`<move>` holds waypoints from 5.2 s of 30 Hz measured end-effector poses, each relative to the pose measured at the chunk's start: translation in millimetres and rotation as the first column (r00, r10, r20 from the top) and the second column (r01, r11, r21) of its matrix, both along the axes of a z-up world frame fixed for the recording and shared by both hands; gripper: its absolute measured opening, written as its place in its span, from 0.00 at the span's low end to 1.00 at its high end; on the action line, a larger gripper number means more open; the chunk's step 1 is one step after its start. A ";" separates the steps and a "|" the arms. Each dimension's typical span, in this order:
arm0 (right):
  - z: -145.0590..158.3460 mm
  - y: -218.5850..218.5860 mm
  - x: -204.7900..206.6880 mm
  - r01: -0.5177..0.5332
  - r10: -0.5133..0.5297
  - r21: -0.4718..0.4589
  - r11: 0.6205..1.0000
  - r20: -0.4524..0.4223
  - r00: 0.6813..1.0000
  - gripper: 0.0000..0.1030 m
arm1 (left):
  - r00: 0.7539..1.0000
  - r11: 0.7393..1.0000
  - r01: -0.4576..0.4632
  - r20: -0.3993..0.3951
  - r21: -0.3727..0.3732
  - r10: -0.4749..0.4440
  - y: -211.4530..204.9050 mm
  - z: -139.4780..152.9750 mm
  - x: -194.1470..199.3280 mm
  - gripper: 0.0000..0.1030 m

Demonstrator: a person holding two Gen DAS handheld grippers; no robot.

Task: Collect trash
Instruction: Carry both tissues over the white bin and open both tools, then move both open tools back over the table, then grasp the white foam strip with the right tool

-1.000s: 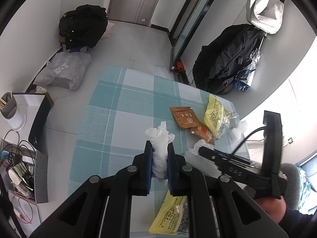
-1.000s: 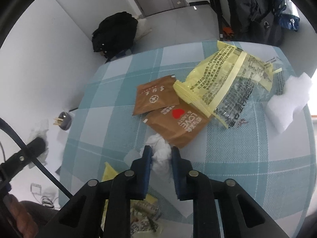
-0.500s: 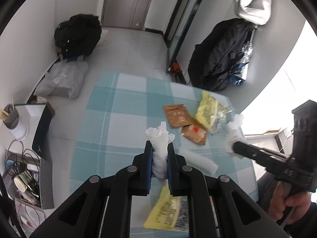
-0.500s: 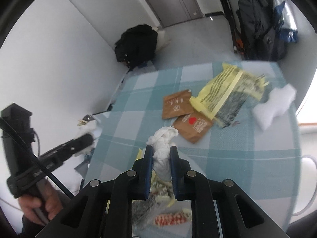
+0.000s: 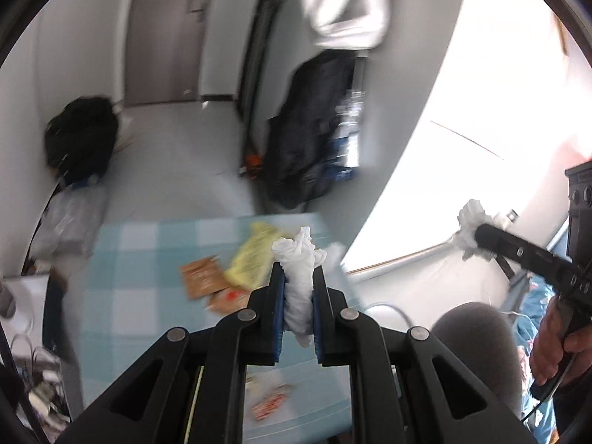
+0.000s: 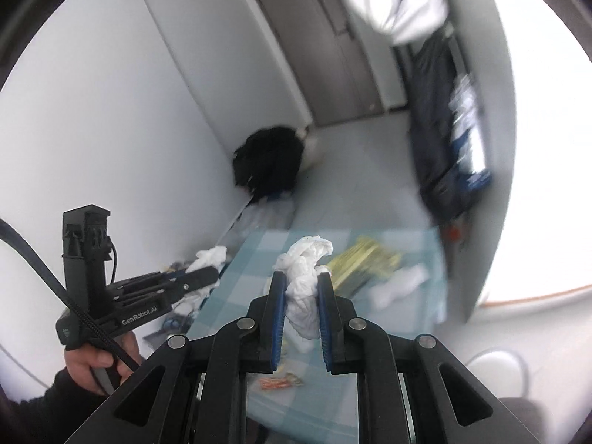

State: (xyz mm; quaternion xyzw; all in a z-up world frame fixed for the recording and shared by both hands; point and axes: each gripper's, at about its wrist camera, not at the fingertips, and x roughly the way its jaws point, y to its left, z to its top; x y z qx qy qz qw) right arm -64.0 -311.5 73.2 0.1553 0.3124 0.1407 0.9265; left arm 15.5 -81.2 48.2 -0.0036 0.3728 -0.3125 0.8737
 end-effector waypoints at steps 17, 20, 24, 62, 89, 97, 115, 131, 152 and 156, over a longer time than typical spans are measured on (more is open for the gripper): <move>-65.8 -199.9 -95.1 0.432 -0.429 -0.007 0.902 -0.129 0.894 0.15 | 0.923 0.926 0.358 -0.197 0.122 -0.331 -213.7 -54.7 -7.3 0.08; -106.7 -220.2 -93.1 0.461 -0.445 0.026 0.887 -0.218 0.869 0.15 | 0.896 0.906 0.398 -0.272 0.145 -0.350 -237.7 -79.3 0.5 0.09; -160.9 -240.4 -82.3 0.483 -0.445 0.054 0.874 -0.315 0.839 0.15 | 0.833 0.881 0.452 -0.419 0.140 -0.361 -265.1 -121.5 10.5 0.08; -349.2 -250.8 -26.6 0.553 -0.329 0.115 0.825 -0.697 0.637 0.63 | 0.567 0.767 0.618 -0.775 0.176 -0.279 -350.4 -261.7 28.5 0.63; -111.0 -228.7 -60.5 0.559 -0.554 -0.008 0.829 -0.147 0.819 0.80 | 0.985 0.979 0.084 -0.162 0.186 -0.054 -197.6 -56.7 23.3 0.66; -45.3 -165.8 -57.8 0.471 -0.470 -0.050 0.881 0.023 0.882 0.83 | 0.993 0.985 -0.110 -0.018 0.132 0.113 -112.9 -16.4 21.3 0.80; 1.5 22.1 2.6 0.178 -0.162 -0.091 0.980 0.162 0.973 0.89 | 0.908 0.904 -0.418 0.073 0.083 0.413 46.2 -16.9 22.9 0.91; -71.2 118.0 53.7 0.010 -0.005 -0.179 0.984 0.034 0.999 0.89 | 0.875 0.871 -0.483 0.010 0.084 0.484 122.1 -69.4 23.8 0.91; -153.1 173.2 112.7 -0.218 0.147 -0.264 0.939 -0.263 0.953 0.81 | 0.866 0.871 -0.492 -0.115 -0.017 0.487 164.7 -73.0 31.5 0.91; -169.4 180.7 127.6 -0.253 0.167 -0.255 0.933 -0.316 0.934 0.67 | 0.862 0.868 -0.495 -0.155 -0.051 0.482 172.7 -75.5 33.9 0.91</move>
